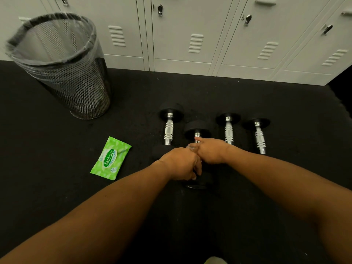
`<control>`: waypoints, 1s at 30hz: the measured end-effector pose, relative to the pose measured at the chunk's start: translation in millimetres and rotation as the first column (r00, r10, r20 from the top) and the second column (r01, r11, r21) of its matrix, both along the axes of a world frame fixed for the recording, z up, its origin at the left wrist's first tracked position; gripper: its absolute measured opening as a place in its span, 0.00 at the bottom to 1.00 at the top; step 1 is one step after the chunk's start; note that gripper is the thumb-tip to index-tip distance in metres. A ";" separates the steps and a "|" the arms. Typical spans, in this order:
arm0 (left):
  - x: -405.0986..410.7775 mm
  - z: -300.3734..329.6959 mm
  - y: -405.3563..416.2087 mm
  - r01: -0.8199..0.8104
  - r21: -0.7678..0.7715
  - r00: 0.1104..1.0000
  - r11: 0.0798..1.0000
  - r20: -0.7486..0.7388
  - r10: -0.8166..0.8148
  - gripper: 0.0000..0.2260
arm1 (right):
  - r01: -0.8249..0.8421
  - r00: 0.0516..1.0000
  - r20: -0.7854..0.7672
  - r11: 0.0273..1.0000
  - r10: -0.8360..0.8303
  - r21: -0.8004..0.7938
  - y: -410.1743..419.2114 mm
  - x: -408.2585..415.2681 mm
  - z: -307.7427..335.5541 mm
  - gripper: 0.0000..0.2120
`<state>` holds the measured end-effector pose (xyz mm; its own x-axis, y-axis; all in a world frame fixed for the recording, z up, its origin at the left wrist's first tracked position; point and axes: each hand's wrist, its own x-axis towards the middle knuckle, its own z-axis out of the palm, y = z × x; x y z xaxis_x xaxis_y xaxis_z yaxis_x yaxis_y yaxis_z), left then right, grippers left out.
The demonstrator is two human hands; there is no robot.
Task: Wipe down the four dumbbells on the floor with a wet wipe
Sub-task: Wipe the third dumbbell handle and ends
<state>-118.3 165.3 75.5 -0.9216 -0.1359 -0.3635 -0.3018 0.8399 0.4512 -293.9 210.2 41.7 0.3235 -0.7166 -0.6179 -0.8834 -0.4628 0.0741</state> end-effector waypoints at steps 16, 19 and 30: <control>-1.2 -2.8 -1.8 0.007 0.004 1.000 1.000 0.022 -0.007 0.11 | 0.062 0.996 -0.048 0.988 -0.069 -0.142 -8.2 0.4 0.5 0.22; -0.8 -8.1 -1.6 -0.024 0.006 1.000 1.000 0.010 0.024 0.10 | 0.151 0.988 0.000 0.980 -0.152 -0.127 10.0 -14.4 3.3 0.26; -5.1 -9.6 -4.3 0.006 0.026 1.000 1.000 0.011 -0.007 0.10 | 0.117 0.976 -0.152 0.966 -0.155 -0.229 -2.5 -2.7 -2.9 0.24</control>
